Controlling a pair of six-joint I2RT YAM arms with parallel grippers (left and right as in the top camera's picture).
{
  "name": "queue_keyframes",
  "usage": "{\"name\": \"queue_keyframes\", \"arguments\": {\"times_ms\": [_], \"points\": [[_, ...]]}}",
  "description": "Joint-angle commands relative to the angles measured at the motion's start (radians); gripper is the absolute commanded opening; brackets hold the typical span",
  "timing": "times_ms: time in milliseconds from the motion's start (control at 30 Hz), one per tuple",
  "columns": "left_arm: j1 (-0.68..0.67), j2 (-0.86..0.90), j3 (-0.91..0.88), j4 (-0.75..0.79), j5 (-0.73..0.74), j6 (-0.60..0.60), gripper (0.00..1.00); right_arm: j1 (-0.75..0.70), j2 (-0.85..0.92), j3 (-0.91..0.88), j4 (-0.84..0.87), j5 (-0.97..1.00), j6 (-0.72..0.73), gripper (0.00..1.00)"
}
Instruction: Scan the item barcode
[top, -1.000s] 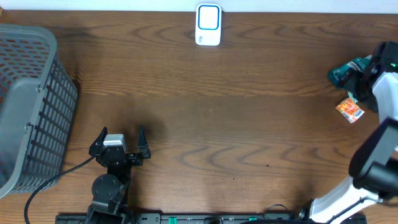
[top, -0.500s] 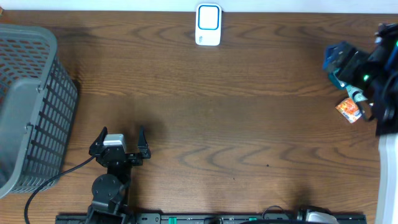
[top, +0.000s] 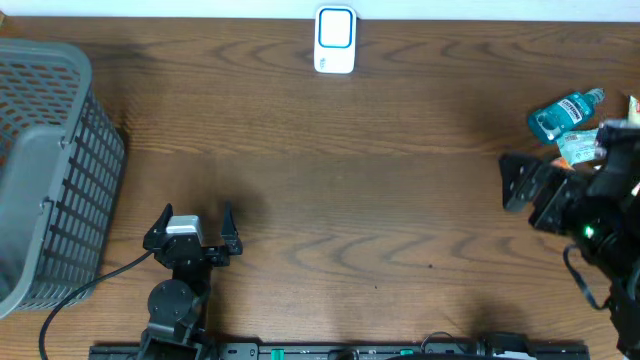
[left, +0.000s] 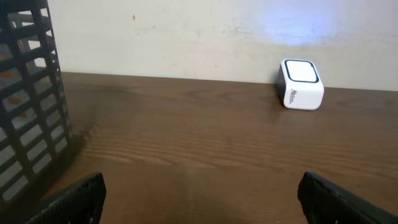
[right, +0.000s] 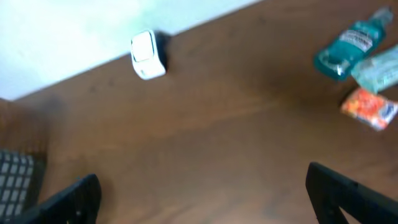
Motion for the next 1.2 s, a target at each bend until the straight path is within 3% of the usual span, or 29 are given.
{"name": "queue_keyframes", "arguments": {"times_ms": [0, 100, 300, 467, 967, 1167], "points": [[-0.001, -0.005, -0.024, -0.029, -0.005, 0.002, 0.98, 0.006, -0.004, 0.006, -0.042, 0.005, -0.007, 0.99], [-0.001, -0.005, -0.024, -0.029, -0.005, 0.002, 0.98, 0.019, -0.007, 0.005, -0.063, 0.037, -0.019, 0.99], [-0.001, -0.005, -0.024, -0.029, -0.005, 0.002, 0.98, 0.045, -0.013, -0.004, -0.088, 0.073, -0.193, 0.99], [-0.001, -0.005, -0.024, -0.029, -0.005, 0.002, 0.98, 0.048, -0.089, -0.094, 0.004, 0.072, -0.286, 0.99], [-0.001, -0.005, -0.024, -0.029, -0.005, 0.002, 0.98, 0.048, -0.735, -0.996, 0.734, 0.072, -0.295, 0.99], [-0.001, -0.005, -0.024, -0.029, -0.005, 0.002, 0.98, 0.048, -0.899, -1.229, 0.903, 0.072, -0.295, 0.99]]}}
